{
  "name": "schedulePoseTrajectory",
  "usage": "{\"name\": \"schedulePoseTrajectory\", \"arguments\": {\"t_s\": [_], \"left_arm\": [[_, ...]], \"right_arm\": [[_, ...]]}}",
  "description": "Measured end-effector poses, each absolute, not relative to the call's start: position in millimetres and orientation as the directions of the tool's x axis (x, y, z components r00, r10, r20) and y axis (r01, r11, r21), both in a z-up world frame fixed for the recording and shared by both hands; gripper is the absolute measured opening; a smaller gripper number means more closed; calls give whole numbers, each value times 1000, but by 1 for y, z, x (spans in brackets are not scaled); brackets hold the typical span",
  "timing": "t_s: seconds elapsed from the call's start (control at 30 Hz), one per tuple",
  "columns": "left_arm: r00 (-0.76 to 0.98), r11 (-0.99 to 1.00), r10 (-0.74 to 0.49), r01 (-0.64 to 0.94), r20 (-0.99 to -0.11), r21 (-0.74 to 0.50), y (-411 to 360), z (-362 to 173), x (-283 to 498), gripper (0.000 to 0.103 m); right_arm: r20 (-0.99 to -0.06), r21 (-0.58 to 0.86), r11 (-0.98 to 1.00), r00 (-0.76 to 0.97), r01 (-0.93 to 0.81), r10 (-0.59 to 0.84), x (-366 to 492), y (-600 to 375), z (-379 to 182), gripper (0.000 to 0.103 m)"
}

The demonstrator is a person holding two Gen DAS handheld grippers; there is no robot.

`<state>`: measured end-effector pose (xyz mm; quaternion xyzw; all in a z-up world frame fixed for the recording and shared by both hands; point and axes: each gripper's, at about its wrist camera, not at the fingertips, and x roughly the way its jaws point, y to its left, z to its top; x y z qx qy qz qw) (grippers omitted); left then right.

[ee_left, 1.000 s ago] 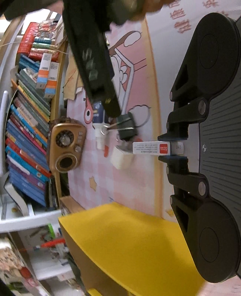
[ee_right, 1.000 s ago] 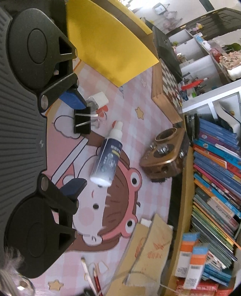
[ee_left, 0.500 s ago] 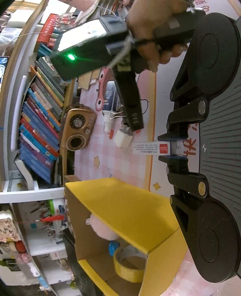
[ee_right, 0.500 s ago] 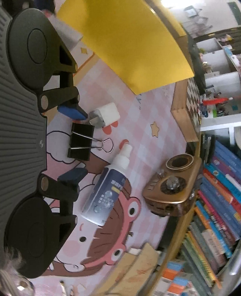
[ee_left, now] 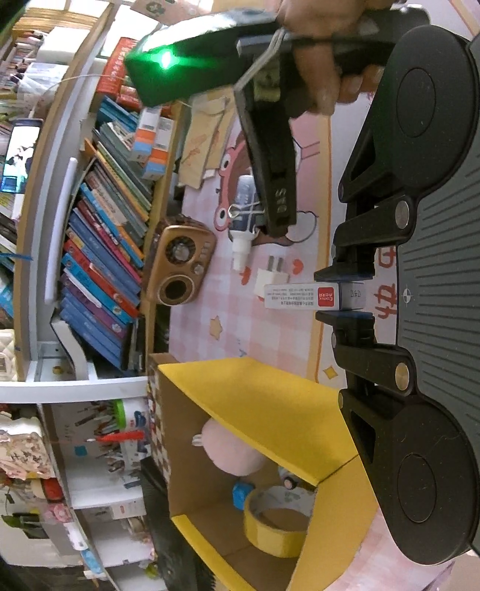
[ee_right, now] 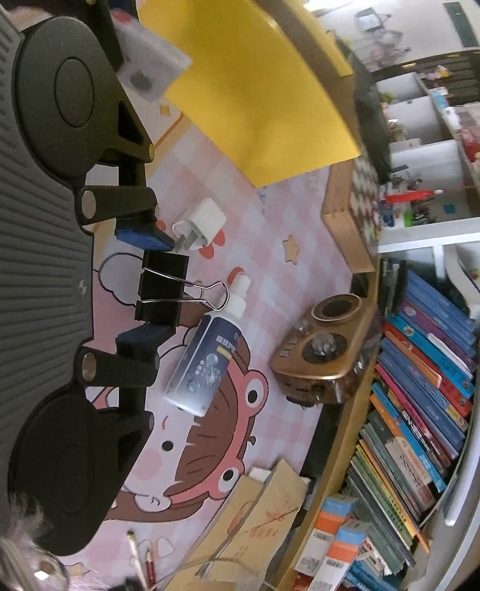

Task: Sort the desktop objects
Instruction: 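Grasp the small white-red box with the left tool while the right tool approaches the black binder clip, then lift the white-red box with the left tool while the right tool lifts the black binder clip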

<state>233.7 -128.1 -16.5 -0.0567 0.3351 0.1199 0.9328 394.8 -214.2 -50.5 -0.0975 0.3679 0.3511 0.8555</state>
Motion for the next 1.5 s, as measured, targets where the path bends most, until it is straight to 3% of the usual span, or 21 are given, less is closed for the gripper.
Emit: {"name": "schedulePoseTrajectory", "arguments": {"t_s": [0.7,1.5], "left_arm": [[825,987,76,-144,-559,-78,-124,12,184,15],[819,996,-73,25,-569,-91,-62,13,82,15]], "right_arm": [[-637,193,751,501,-632,586,305,-279,15,40],[-667,194,814,534,-548,519,166,-226,11,40]]}}
